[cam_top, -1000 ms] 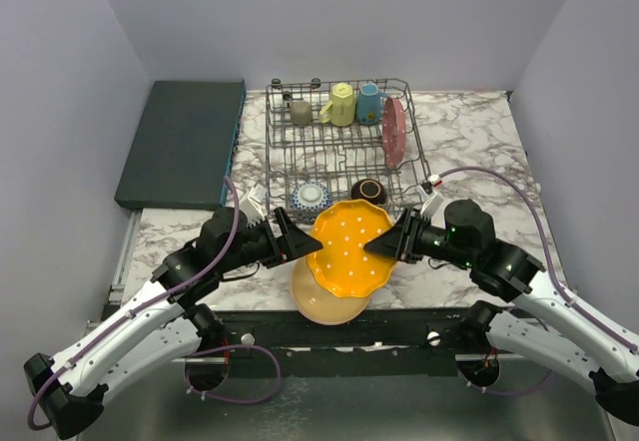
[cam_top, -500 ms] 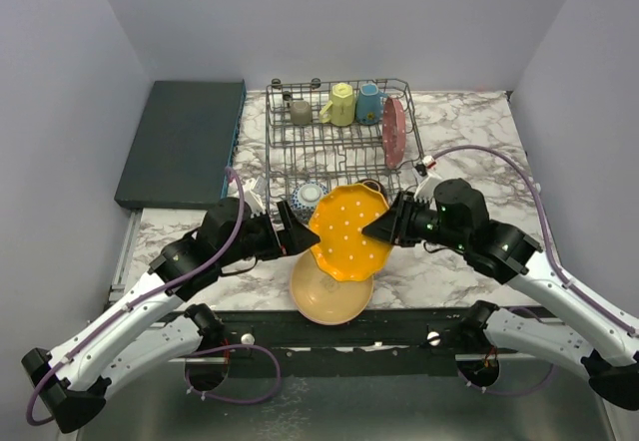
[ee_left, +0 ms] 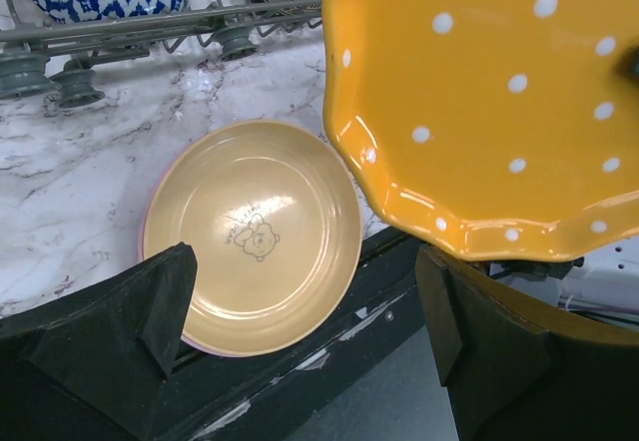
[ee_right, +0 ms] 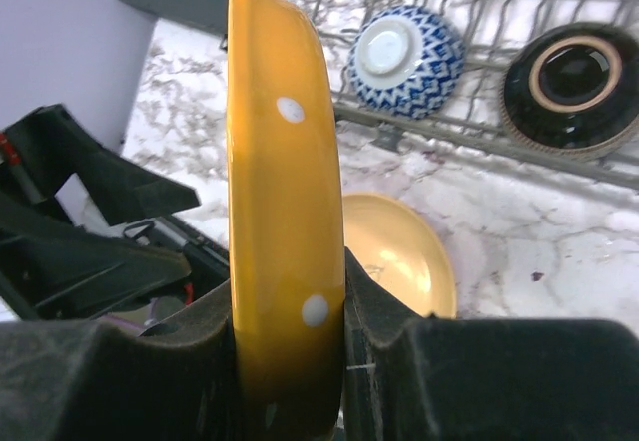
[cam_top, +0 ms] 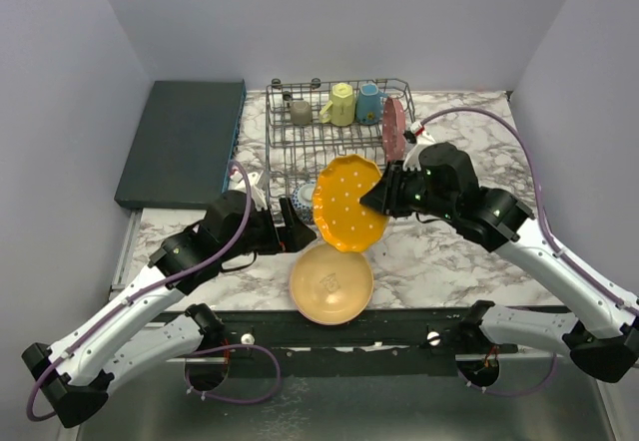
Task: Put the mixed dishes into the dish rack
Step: Insert the plate into the dish rack.
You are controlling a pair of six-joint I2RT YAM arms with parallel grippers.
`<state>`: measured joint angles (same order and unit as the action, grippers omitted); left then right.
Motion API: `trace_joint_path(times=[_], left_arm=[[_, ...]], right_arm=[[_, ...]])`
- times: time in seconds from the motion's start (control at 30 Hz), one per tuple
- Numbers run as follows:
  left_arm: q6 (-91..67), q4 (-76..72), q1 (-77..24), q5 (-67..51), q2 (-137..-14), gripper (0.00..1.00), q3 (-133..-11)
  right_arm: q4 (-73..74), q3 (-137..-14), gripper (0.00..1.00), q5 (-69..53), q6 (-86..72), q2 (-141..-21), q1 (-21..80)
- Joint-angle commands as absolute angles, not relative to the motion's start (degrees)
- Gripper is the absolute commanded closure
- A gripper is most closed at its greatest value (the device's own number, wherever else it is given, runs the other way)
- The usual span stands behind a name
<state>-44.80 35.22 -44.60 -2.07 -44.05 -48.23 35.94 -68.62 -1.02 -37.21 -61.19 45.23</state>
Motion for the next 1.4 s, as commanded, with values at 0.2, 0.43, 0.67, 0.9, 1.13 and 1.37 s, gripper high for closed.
trace_joint_path(times=[0.2,0.43,0.67,0.9,1.13,1.37], left_arm=[[-38.74,35.98,-44.30,2.05,-45.36,0.01,-51.11],[-36.62,35.69,-44.30,3.28,-44.20,0.01,-49.72],[-35.47,34.14,-44.30,4.45,-41.90,0.01,-46.44],[-34.48,33.06,-44.30,5.76,-40.31,0.01,-43.64],[-33.93,32.54,-44.30,7.06,-40.14,0.01,-42.55],[-34.28,32.52,-44.30,6.51,-40.50,0.01,-42.36]], right_arm=[[36.14,-82.50,1.00,6.26,-28.89,-69.11,41.63],[40.07,-91.12,1.00,10.51,-24.01,-75.23,37.74],[42.33,-97.51,1.00,17.05,-19.17,-81.95,35.87],[42.85,-103.28,1.00,21.39,-15.19,-88.68,34.98],[43.62,-109.69,1.00,25.53,-11.61,-95.48,34.98],[43.39,-114.06,1.00,29.51,-8.90,-101.45,34.97]])
